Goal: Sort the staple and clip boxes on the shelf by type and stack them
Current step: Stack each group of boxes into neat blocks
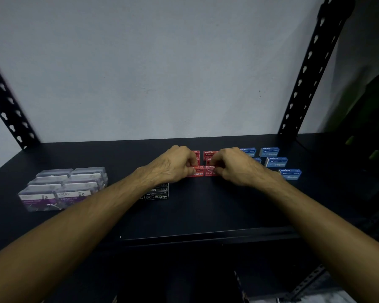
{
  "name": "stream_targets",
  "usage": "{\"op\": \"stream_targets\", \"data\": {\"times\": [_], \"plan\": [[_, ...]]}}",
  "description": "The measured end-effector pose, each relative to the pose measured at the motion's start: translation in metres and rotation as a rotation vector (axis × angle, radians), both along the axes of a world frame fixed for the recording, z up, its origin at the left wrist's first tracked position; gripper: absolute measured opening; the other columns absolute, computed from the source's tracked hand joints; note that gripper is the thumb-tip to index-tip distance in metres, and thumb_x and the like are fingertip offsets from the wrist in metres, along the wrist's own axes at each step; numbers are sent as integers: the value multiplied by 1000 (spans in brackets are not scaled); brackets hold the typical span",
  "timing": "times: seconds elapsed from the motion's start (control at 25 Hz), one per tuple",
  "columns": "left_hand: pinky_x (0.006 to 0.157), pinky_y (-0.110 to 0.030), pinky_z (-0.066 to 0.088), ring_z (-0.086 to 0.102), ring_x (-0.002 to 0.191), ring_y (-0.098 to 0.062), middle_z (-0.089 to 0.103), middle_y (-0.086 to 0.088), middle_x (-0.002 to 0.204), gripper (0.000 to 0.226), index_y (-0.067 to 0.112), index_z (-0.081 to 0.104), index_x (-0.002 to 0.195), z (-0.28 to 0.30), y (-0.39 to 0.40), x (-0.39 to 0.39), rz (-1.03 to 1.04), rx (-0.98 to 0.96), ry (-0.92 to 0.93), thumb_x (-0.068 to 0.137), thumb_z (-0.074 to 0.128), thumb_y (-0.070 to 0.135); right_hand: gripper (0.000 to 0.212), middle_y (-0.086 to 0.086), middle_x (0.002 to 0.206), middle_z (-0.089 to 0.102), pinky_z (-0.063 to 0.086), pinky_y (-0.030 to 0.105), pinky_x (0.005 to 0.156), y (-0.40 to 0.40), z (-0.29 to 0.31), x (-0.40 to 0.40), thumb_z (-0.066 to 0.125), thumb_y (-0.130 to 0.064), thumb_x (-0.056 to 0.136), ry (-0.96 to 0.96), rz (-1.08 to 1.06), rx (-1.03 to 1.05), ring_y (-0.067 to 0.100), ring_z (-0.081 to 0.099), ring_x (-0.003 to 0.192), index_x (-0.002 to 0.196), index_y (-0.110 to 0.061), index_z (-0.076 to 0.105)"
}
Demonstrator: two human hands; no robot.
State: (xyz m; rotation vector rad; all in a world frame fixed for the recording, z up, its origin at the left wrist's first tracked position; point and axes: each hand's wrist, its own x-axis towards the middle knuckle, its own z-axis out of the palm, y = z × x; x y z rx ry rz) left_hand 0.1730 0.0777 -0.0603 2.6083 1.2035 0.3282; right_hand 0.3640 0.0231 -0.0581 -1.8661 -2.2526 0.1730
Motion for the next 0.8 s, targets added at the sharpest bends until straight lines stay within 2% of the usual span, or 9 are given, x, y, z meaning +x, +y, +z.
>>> {"op": "stream_targets", "data": {"times": [0.12, 0.4, 0.56, 0.64, 0.8], "plan": [[69, -24, 50, 63, 78, -9, 63, 10, 80, 11, 18, 71, 97, 0, -1, 0, 4, -4, 1, 88, 70, 25, 18, -3, 107, 66, 44, 25, 74, 0, 0, -1, 62, -19, 94, 4, 11, -7, 11, 58, 87, 110, -19, 69], [62, -12, 41, 58, 69, 3, 59, 17, 74, 14, 19, 73, 100, 4, -3, -1, -17, -50, -26, 91, 67, 26, 24, -2, 114, 69, 52, 30, 87, -2, 2, 0, 56, -19, 97, 53, 31, -48, 12, 62, 95, 118, -18, 69], [62, -9, 39, 56, 70, 7, 58, 20, 75, 16, 18, 73, 102, 6, -7, -3, -39, -66, -21, 90, 68, 27, 25, -4, 116, 68, 48, 26, 85, -5, 1, 2, 56, -20, 98, 53, 51, -65, 8, 59, 94, 121, -18, 67], [63, -8, 39, 57, 72, 7, 59, 20, 76, 16, 18, 74, 102, 6, -11, -4, -51, -70, -18, 90, 68, 27, 24, -5, 113, 68, 46, 24, 82, -9, 1, 2, 56, -20, 98, 54, 61, -66, 5, 58, 91, 119, -18, 68], [64, -8, 39, 57, 75, 5, 59, 19, 79, 18, 17, 73, 105, 8, -21, -7, -66, -79, -5, 90, 69, 27, 18, -7, 100, 68, 52, 28, 81, -21, 1, 0, 57, -21, 98, 60, 74, -63, 5, 60, 85, 109, -19, 70]]}}
